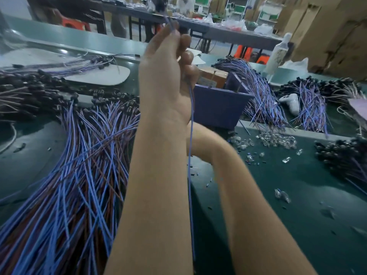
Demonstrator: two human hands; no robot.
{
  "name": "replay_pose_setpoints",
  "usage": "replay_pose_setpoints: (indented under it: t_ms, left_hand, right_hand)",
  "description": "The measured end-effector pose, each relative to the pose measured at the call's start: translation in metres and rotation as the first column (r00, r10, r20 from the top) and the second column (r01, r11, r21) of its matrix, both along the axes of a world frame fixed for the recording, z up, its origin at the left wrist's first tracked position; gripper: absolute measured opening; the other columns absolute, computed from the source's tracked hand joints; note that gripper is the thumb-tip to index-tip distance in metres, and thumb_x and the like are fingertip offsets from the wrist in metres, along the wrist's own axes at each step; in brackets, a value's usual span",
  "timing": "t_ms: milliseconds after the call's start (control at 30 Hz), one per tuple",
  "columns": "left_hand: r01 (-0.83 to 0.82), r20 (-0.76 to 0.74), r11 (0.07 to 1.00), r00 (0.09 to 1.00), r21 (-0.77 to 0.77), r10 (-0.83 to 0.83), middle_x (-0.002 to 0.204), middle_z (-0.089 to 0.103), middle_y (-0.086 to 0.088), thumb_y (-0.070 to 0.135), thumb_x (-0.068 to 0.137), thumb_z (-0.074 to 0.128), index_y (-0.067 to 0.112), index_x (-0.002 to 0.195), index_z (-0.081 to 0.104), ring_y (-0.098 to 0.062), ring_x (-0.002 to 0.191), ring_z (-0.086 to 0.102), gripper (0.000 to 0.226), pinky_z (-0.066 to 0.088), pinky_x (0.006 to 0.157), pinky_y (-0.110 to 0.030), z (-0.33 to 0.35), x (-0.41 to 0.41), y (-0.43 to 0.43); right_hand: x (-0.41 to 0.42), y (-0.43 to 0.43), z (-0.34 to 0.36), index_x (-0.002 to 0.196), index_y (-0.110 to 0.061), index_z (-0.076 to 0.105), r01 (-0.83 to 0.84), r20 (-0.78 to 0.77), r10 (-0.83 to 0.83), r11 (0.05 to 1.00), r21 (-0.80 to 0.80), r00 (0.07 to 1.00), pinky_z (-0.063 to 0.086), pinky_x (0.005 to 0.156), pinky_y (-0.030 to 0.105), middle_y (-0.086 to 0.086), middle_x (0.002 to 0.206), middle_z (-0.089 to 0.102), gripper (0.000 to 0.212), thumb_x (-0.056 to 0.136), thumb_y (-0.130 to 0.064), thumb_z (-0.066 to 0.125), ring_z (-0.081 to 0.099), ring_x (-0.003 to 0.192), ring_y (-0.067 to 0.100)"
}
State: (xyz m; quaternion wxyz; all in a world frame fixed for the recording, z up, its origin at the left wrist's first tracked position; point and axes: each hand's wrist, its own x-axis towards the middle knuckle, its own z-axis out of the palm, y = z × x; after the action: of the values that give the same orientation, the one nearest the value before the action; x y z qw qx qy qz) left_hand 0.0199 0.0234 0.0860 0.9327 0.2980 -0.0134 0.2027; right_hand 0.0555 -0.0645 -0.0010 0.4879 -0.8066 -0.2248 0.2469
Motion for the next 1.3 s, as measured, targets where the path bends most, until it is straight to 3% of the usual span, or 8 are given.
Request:
replay_pose_setpoints:
  t_ms: [200, 367, 467, 633, 733, 833, 1033, 1300]
  left_hand:
    - [-0.032, 0.065, 0.863, 0.998, 0.504, -0.001, 0.072, 0.064, 0.001, 0.007, 0.095, 0.052, 0.011, 0.100, 0.062, -0.004, 0.056, 0.053, 0.011, 0.043, 0.049, -0.015, 0.011, -0.002, -0.057]
    - [-0.032, 0.033, 0.189, 0.999, 0.981, 0.002, 0.089, 0.072, 0.002, 0.019, 0.095, 0.055, 0.019, 0.098, 0.065, -0.015, 0.094, 0.067, 0.011, 0.050, 0.092, -0.035, -0.009, 0.008, -0.111]
    - [-0.010, 0.010, -0.012, 1.000, 1.000, 0.020, 0.097, 0.071, 0.004, 0.027, 0.094, 0.055, 0.023, 0.098, 0.068, -0.019, 0.101, 0.062, 0.014, 0.046, 0.095, -0.040, -0.026, 0.013, -0.120]
    - [0.178, -0.167, -0.088, 0.979, 0.980, 0.119, 0.103, 0.068, -0.003, 0.036, 0.098, 0.045, 0.017, 0.104, 0.066, -0.024, 0.101, 0.061, 0.029, 0.048, 0.090, -0.036, -0.075, 0.027, -0.101]
    - [0.282, -0.276, -0.059, 0.957, 0.958, 0.094, 0.085, 0.066, -0.001, 0.034, 0.097, 0.048, 0.017, 0.091, 0.065, -0.022, 0.089, 0.062, 0.025, 0.046, 0.076, -0.029, -0.104, 0.031, -0.085]
    - [0.277, -0.277, 0.021, 0.959, 0.961, 0.057, 0.069, 0.057, 0.009, 0.032, 0.096, 0.050, 0.022, 0.085, 0.062, -0.014, 0.074, 0.056, 0.019, 0.038, 0.063, -0.024, -0.117, 0.035, -0.081]
    - [0.189, -0.192, 0.057, 0.980, 0.980, 0.056, 0.087, 0.064, -0.002, 0.023, 0.101, 0.039, 0.007, 0.098, 0.064, -0.020, 0.083, 0.054, 0.030, 0.035, 0.068, -0.026, -0.124, 0.036, -0.092]
    - [0.192, -0.214, 0.116, 0.952, 0.974, 0.219, 0.092, 0.070, -0.001, 0.023, 0.094, 0.054, 0.019, 0.091, 0.065, -0.020, 0.088, 0.061, 0.013, 0.047, 0.083, -0.029, -0.136, 0.042, -0.081]
  right_hand:
    - [-0.027, -0.091, 0.022, 0.118, -0.015, 0.061, 0.150, -0.084, -0.124, 0.836, 0.527, 0.989, 0.053, 0.073, 0.030, 0.000, 0.103, 0.068, 0.030, 0.091, -0.005, 0.055, 0.057, 0.076, 0.018]
    - [-0.038, -0.108, 0.017, 0.092, 0.008, 0.063, 0.194, 0.034, -0.242, 0.846, 0.496, 0.970, 0.053, 0.066, 0.024, 0.016, 0.080, 0.067, 0.017, 0.079, -0.001, 0.058, 0.062, 0.074, 0.018]
    - [-0.030, -0.110, 0.008, 0.076, -0.010, 0.062, 0.384, 0.028, -0.483, 0.728, 0.567, 0.875, 0.050, 0.055, 0.019, 0.000, 0.065, 0.067, 0.031, 0.089, 0.013, 0.045, 0.063, 0.059, 0.007]
    - [-0.006, -0.120, -0.013, 0.081, -0.005, 0.061, 0.652, -0.465, -0.631, 0.088, 0.753, 0.622, 0.053, 0.054, 0.018, 0.001, 0.059, 0.068, 0.030, 0.100, -0.020, 0.045, 0.065, 0.055, 0.008]
    - [-0.001, -0.129, -0.022, 0.076, -0.006, 0.059, 0.694, -0.601, -0.623, -0.127, 0.709, 0.501, 0.053, 0.051, 0.016, 0.000, 0.056, 0.067, 0.033, 0.100, -0.023, 0.045, 0.065, 0.053, 0.007]
    - [0.003, -0.128, -0.029, 0.081, -0.008, 0.058, 0.712, -0.580, -0.664, -0.101, 0.695, 0.472, 0.054, 0.054, 0.018, 0.004, 0.069, 0.064, 0.027, 0.099, -0.025, 0.047, 0.063, 0.058, 0.009]
    - [0.001, -0.102, -0.045, 0.075, -0.013, 0.061, 0.656, -0.070, -0.756, 0.515, 0.552, 0.651, 0.043, 0.059, 0.023, 0.003, 0.071, 0.061, 0.019, 0.094, -0.016, 0.057, 0.051, 0.064, 0.015]
    - [0.007, -0.119, -0.044, 0.076, -0.011, 0.058, 0.732, -0.376, -0.815, 0.084, 0.676, 0.441, 0.049, 0.052, 0.013, 0.001, 0.065, 0.057, 0.019, 0.095, -0.013, 0.055, 0.054, 0.052, 0.004]
